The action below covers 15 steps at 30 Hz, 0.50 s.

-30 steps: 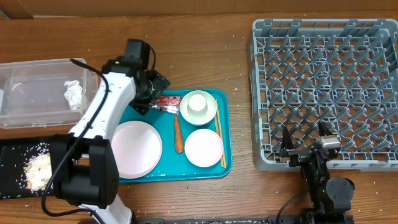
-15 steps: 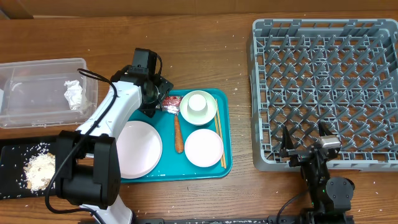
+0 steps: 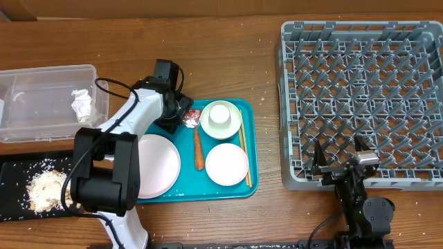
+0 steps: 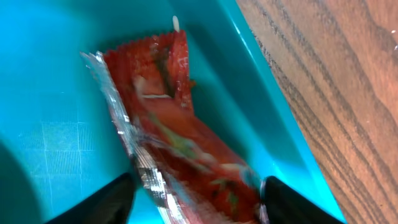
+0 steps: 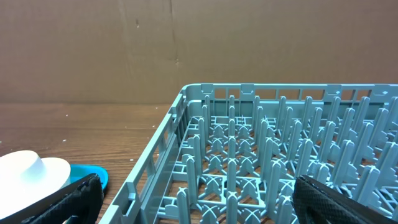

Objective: Sort waste into correct bins and load items into the dishwasher
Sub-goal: 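Reach the left gripper to the red snack wrapper and grasp it, then carry the wrapper left and release it into the clear bin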

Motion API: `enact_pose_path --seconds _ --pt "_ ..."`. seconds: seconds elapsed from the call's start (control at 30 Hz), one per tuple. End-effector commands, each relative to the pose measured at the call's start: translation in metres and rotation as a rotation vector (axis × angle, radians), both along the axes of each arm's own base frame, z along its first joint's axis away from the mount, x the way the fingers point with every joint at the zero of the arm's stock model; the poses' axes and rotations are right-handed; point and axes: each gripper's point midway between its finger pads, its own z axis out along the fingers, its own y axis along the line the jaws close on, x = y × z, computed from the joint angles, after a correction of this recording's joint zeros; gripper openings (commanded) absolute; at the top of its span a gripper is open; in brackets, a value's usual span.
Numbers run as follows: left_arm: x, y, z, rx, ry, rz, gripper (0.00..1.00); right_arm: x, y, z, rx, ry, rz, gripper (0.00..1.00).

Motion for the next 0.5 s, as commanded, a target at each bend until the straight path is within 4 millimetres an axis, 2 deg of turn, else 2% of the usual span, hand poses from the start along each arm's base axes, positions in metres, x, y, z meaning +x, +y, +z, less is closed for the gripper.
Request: enact_pose_path --seconds 0.0,0.1,0.17,0.23,0.37,0.47 --pt "-0.002 0.0 -0.006 0.012 0.012 0.01 0.58 0.0 0.0 -0.001 0.004 -0.007 0.001 1.0" --pt "-0.001 0.0 -0.005 0.014 0.008 -0.005 0.46 0.0 0.0 -0.001 0.004 -0.007 0.001 1.0" --pt "0.001 -0.003 -0.002 0.007 0.001 -0.03 0.31 0.0 0.0 -0.001 0.004 -0.007 0.001 1.0" --pt "0.005 -0.005 0.002 -0.002 -0.012 -0.058 0.07 0.0 0.0 -0.001 0.004 -0.007 0.001 1.0" --pt "0.016 -0.006 0.023 0.013 -0.032 -0.109 0.04 0.0 0.0 -0.001 0.004 -0.007 0.001 1.0" --pt "0.031 0.003 0.059 0.062 -0.055 -0.14 0.04 0.0 0.0 -0.001 0.004 -0.007 0.001 1.0"
